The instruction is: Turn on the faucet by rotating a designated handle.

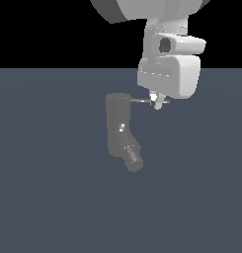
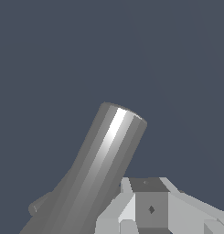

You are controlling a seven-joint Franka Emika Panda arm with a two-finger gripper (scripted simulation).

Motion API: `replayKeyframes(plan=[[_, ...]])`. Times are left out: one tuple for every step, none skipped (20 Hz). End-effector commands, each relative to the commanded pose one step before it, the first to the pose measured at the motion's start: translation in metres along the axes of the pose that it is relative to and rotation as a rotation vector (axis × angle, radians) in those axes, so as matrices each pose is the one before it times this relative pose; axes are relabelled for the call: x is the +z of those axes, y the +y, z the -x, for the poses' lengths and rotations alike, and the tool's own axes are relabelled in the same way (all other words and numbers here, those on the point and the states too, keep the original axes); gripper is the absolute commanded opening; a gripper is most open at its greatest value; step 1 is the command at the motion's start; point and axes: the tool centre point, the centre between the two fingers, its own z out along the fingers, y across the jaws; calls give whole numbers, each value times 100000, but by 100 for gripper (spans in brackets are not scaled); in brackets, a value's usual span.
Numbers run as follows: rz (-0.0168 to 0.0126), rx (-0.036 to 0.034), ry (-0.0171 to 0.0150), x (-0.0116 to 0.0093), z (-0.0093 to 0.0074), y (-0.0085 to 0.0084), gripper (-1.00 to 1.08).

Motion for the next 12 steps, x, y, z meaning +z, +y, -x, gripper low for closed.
replayKeyframes(plan=[[-311, 1529, 192, -21, -1414, -433, -100], [-6, 84, 1, -2, -276, -232, -100], [-5, 69, 1, -2, -268, -236, -100], [-6, 84, 0, -3, -275, -231, -100], [-6, 84, 0, -3, -274, -230, -100], [-6, 84, 0, -3, -273, -230, -100], [-6, 84, 0, -3, -272, -229, -100], [-7, 84, -1, -3, -271, -228, -100], [-6, 69, -1, -3, -263, -232, -100], [-7, 84, -1, -4, -269, -227, -100], [-8, 84, -2, -5, -268, -226, -100], [0, 0, 0, 0, 0, 0, -100]])
